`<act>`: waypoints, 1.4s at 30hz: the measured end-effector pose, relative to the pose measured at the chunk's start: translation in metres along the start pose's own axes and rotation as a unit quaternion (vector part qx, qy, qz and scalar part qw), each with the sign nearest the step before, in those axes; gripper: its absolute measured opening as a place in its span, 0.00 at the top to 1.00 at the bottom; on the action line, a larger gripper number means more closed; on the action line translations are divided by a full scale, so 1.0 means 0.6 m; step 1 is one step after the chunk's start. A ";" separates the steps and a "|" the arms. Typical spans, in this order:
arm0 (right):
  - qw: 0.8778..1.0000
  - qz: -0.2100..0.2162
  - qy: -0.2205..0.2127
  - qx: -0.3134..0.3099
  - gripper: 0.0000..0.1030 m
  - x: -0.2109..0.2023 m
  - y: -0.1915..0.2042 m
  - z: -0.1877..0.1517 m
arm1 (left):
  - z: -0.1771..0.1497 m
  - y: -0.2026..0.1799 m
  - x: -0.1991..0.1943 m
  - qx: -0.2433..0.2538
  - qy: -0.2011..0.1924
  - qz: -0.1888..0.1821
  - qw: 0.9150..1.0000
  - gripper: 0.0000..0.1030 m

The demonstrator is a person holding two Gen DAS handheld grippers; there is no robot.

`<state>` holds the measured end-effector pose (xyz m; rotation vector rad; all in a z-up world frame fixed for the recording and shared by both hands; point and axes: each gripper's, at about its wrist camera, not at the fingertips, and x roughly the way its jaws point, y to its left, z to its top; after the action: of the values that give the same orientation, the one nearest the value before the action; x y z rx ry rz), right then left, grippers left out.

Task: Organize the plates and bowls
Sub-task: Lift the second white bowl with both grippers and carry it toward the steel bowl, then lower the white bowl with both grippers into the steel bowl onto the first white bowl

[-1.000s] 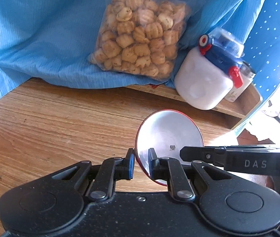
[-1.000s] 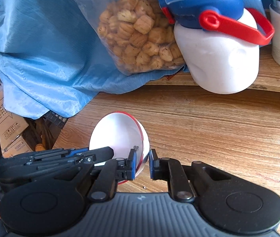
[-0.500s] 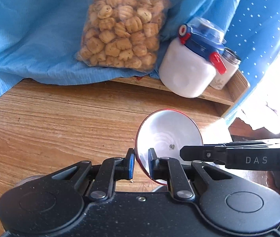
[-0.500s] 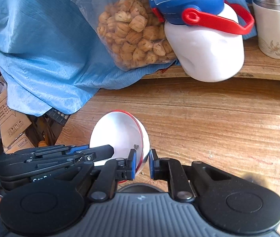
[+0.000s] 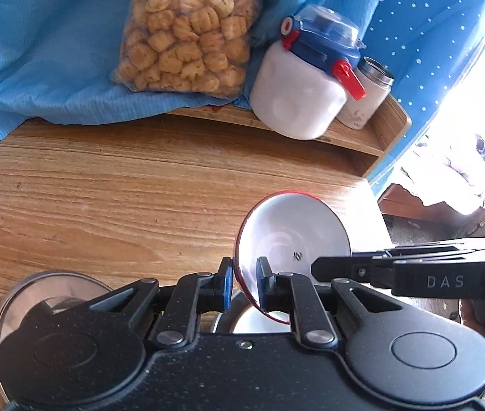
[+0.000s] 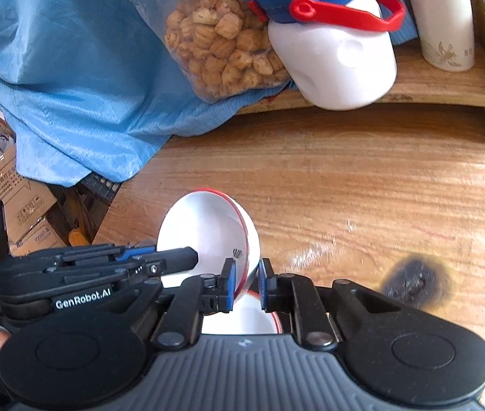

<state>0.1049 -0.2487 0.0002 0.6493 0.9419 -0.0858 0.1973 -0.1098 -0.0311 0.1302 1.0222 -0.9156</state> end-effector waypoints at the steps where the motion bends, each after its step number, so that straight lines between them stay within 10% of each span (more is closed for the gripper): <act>1: 1.000 0.002 0.004 0.000 0.84 -0.001 0.000 -0.003 | -0.002 -0.002 -0.002 0.001 0.000 0.000 1.000 0.86; 42: 0.994 -0.055 0.092 -0.024 0.83 0.015 0.026 -0.072 | -0.080 -0.019 0.012 -0.004 0.078 0.009 0.997 0.81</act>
<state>0.0843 -0.2101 -0.0174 0.5669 1.1539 -0.1021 0.1585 -0.0978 -0.0596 0.2061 1.1679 -0.8960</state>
